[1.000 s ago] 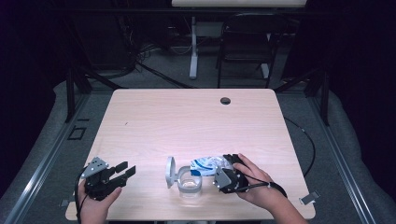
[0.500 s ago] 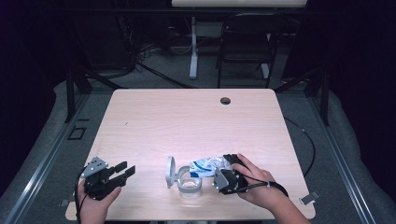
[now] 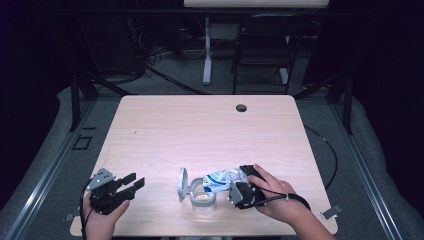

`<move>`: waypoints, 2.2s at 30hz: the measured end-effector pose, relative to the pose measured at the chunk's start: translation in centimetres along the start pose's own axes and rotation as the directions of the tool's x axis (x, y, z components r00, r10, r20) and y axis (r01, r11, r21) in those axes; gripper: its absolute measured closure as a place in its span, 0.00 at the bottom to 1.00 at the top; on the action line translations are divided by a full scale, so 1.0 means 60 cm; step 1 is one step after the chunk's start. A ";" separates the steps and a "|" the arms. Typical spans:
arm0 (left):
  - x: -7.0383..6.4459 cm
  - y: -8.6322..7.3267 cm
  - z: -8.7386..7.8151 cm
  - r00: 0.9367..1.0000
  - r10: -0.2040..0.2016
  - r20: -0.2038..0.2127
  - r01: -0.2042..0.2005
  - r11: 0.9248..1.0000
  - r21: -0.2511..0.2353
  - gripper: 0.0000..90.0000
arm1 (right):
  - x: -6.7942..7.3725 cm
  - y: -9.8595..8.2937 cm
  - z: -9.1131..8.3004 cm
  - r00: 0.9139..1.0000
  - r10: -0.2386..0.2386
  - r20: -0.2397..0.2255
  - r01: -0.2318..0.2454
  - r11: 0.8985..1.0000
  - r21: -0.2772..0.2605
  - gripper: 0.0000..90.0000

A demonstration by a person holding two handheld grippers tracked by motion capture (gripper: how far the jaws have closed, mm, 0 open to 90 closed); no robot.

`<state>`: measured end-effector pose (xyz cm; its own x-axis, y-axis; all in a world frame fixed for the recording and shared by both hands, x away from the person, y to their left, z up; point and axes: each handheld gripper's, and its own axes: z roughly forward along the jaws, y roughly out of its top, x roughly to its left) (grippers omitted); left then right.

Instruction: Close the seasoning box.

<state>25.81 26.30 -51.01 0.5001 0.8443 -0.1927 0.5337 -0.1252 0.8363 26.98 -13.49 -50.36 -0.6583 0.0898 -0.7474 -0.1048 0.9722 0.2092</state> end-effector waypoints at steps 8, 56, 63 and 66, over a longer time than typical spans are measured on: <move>0.000 0.000 0.000 1.000 0.001 0.000 -0.001 1.000 0.000 0.64 | -0.001 0.001 0.001 1.000 -0.014 0.006 0.014 1.000 0.011 0.45; 0.001 0.000 -0.002 1.000 -0.002 -0.002 0.002 1.000 -0.009 0.64 | 0.004 0.024 -0.008 0.979 -0.193 0.058 0.185 0.975 0.121 0.46; 0.001 0.000 -0.001 1.000 -0.003 -0.002 0.003 1.000 -0.006 0.64 | 0.003 0.027 -0.010 0.972 -0.225 0.067 0.215 0.967 0.135 0.46; 0.002 -0.001 -0.001 1.000 -0.007 -0.002 0.007 1.000 -0.008 0.64 | 0.003 0.027 -0.008 0.972 -0.226 0.069 0.216 0.968 0.127 0.46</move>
<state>25.80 26.43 -51.04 0.4946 0.8463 -0.1977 0.5321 -0.1151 0.8388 26.32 -11.98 -49.83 -0.5642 -0.1176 -0.8172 -0.1495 0.9880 -0.0390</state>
